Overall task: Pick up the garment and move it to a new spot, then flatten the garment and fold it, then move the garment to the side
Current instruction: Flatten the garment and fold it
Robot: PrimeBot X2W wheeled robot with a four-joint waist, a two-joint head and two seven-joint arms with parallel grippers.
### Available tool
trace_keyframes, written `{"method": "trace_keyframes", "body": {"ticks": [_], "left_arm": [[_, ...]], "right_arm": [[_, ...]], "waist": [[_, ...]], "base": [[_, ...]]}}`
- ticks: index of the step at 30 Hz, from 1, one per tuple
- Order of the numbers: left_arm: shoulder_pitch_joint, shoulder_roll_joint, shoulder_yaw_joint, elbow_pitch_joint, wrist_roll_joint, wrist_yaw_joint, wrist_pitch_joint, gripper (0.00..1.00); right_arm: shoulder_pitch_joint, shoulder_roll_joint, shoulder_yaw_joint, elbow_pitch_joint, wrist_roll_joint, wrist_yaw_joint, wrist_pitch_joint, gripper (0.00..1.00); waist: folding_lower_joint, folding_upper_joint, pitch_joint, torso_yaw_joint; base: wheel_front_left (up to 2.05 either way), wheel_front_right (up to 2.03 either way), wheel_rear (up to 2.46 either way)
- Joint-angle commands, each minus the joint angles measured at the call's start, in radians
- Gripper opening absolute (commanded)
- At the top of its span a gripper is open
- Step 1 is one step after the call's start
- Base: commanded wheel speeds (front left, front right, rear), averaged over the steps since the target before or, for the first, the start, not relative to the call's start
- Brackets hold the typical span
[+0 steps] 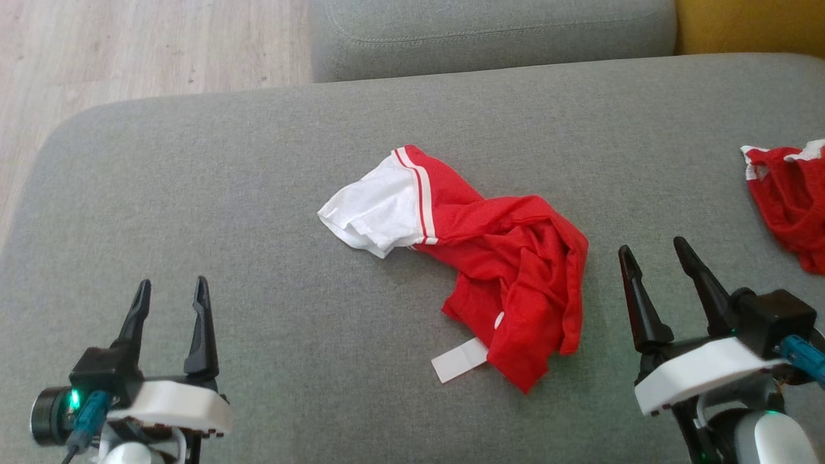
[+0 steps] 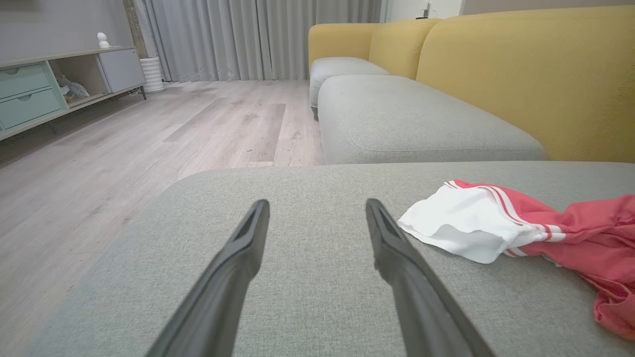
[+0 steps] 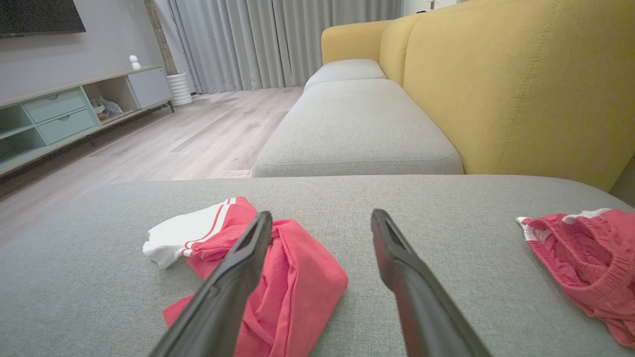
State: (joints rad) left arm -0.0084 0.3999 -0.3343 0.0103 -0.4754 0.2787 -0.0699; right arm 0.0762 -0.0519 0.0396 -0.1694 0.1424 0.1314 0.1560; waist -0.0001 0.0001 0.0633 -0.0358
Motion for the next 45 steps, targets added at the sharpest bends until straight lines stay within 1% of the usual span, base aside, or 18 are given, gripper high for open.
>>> {"method": "trace_keyframes", "body": {"ticks": [1, 15, 19, 25, 31, 32, 35, 38, 40, 43, 45], "left_arm": [[-0.03, 0.032, 0.036, -0.036, 0.002, 0.005, 0.001, 1.0], [-0.036, 0.03, 0.035, -0.031, -0.012, 0.006, -0.003, 1.0], [-0.052, 0.03, 0.029, -0.035, -0.008, 0.005, -0.002, 1.0], [-0.121, 0.019, 0.005, -0.039, 0.008, -0.009, -0.002, 1.0], [-0.217, -0.024, -0.04, -0.012, 0.029, -0.031, -0.015, 1.0], [-0.217, -0.024, -0.04, -0.012, 0.029, -0.031, -0.015, 1.0], [-0.256, -0.048, -0.057, 0.018, 0.03, -0.045, -0.03, 1.0], [-0.284, -0.07, -0.072, 0.053, 0.029, -0.059, -0.048, 1.0], [-0.3, -0.083, -0.081, 0.077, 0.027, -0.068, -0.057, 1.0], [-0.319, -0.097, -0.087, 0.108, 0.022, -0.08, -0.073, 1.0], [-0.327, -0.103, -0.09, 0.125, 0.02, -0.084, -0.082, 1.0]], "right_arm": [[-0.014, -0.004, 0.024, -0.043, 0.004, -0.001, 0.002, 1.0], [-0.017, -0.001, 0.027, -0.033, 0.01, -0.001, 0.004, 1.0], [-0.035, -0.015, 0.064, -0.008, 0.018, -0.001, 0.02, 1.0], [-0.158, -0.085, 0.198, 0.074, 0.05, -0.001, 0.06, 1.0], [-0.338, -0.149, 0.388, 0.191, 0.099, -0.001, 0.124, 1.0], [-0.338, -0.149, 0.388, 0.191, 0.099, -0.001, 0.124, 1.0], [-0.445, -0.179, 0.49, 0.258, 0.112, -0.001, 0.143, 1.0], [-0.545, -0.191, 0.574, 0.327, 0.114, -0.001, 0.147, 1.0], [-0.594, -0.187, 0.611, 0.376, 0.119, -0.001, 0.155, 1.0], [-0.656, -0.187, 0.669, 0.454, 0.106, -0.001, 0.198, 1.0], [-0.689, -0.188, 0.703, 0.519, 0.091, -0.001, 0.257, 1.0]], "waist": [[0.0001, -0.0001, 0.0, 0.001], [0.0001, -0.0001, 0.002, 0.005], [0.0001, -0.0001, 0.021, 0.012], [0.0001, -0.0001, 0.093, 0.043], [0.0001, -0.0001, 0.177, 0.1], [0.0001, -0.0001, 0.177, 0.1], [0.0001, -0.0001, 0.207, 0.129], [0.0001, -0.0001, 0.223, 0.154], [0.0001, -0.0001, 0.229, 0.172], [0.0001, -0.0001, 0.236, 0.19], [0.0001, -0.0001, 0.237, 0.197]], "base": [[0.0, 0.0, 0.0], [0.0, 0.0, 0.0], [0.0, 0.0, 0.0], [0.0, 0.0, 0.0], [0.0, 0.0, 0.0], [0.0, 0.0, 0.0], [0.0, 0.0, 0.0], [0.0, 0.0, 0.0], [0.0, 0.0, 0.0], [0.0, 0.0, 0.0], [0.0, 0.0, 0.0]]}}
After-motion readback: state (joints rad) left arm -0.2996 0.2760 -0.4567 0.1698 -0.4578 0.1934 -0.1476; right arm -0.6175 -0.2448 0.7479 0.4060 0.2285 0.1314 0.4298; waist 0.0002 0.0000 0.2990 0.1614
